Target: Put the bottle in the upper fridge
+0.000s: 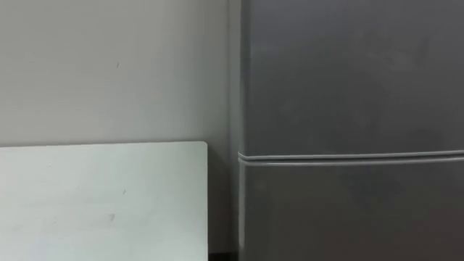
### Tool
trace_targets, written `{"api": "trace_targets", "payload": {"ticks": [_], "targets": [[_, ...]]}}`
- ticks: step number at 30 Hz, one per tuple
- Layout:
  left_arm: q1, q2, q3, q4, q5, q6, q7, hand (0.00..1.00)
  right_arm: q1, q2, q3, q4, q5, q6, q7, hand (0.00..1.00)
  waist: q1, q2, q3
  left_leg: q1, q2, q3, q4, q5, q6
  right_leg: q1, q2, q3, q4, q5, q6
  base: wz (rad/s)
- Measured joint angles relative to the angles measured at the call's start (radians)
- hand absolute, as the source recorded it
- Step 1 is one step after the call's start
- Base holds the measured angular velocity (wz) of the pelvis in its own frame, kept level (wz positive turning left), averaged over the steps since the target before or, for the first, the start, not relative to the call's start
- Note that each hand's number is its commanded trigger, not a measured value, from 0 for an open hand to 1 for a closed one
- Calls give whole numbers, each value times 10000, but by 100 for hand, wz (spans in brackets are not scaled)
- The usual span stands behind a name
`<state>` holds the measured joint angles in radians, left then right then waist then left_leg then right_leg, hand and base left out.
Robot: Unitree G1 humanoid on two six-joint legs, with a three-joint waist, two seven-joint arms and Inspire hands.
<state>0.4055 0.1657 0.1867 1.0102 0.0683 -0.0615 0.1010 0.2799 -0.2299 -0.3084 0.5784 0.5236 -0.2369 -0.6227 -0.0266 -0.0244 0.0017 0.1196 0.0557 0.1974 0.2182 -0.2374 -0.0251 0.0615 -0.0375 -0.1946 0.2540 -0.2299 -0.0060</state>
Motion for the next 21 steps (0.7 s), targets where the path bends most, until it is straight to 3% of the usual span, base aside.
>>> {"api": "trace_targets", "payload": {"ticks": [5,13,21], "targets": [[57,-52,-61,37,5,-17,-16,0,90,416,264,1808,-174,163,489,0,1,47,-8,-23,1,-85,3,0,0,82,28,-30,-113,3,5,3],[-5,-372,-155,66,23,-118,137,0,210,671,981,2925,-662,228,1259,0,-5,193,-6,22,-6,-81,9,0,0,107,31,-24,-106,3,4,0],[-37,-384,-275,453,22,-150,422,0,218,765,1465,3887,-1879,233,1873,0,-15,279,-3,41,4,-81,31,-1,0,129,27,-80,-125,15,-7,0]]}}
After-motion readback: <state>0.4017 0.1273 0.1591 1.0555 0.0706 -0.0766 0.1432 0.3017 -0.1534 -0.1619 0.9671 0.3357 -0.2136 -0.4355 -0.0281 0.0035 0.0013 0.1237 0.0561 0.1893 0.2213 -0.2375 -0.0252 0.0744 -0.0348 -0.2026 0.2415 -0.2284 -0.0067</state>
